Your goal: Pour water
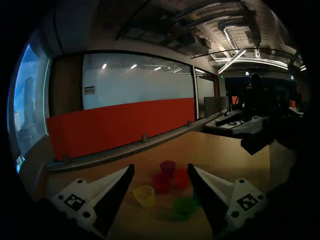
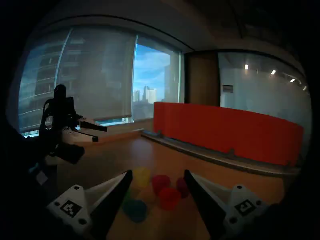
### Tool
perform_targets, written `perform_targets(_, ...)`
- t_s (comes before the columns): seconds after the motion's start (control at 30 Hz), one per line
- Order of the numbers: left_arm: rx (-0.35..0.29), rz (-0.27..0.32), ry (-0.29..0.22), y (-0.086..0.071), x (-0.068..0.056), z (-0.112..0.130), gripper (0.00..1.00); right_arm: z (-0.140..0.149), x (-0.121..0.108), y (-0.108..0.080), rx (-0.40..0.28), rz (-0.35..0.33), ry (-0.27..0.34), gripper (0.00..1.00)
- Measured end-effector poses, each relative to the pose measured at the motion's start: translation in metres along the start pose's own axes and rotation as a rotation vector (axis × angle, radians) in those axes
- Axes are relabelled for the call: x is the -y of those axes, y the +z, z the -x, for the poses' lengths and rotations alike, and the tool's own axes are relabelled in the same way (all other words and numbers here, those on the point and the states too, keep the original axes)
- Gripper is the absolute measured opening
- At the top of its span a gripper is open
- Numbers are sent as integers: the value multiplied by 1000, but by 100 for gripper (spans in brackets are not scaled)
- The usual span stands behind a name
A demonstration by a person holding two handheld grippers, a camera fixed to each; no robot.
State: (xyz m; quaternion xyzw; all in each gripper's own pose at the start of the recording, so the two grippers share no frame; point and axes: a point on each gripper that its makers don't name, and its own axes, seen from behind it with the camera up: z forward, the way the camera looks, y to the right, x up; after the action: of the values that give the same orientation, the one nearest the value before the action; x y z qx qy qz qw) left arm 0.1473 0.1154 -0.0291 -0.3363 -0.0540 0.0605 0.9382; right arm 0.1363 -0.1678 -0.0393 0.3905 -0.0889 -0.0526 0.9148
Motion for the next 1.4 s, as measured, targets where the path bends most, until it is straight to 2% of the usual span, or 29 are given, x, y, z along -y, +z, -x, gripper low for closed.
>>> perform_targets(0.37,53,81,26,7,-15,29,98,31,10,4,83,-54,-15,100)
perform_targets(0.47,67,83,32,10,-15,39,98,43,11,5,102,-58,-16,100)
perform_targets(0.77,128,115,0,18,-20,76,98,77,15,11,155,-72,-1,100)
perform_targets(0.97,166,133,-3,21,-25,98,98,96,18,16,186,-81,12,100)
perform_targets(1.4,224,165,-18,25,-31,133,99,130,23,20,242,-95,30,100)
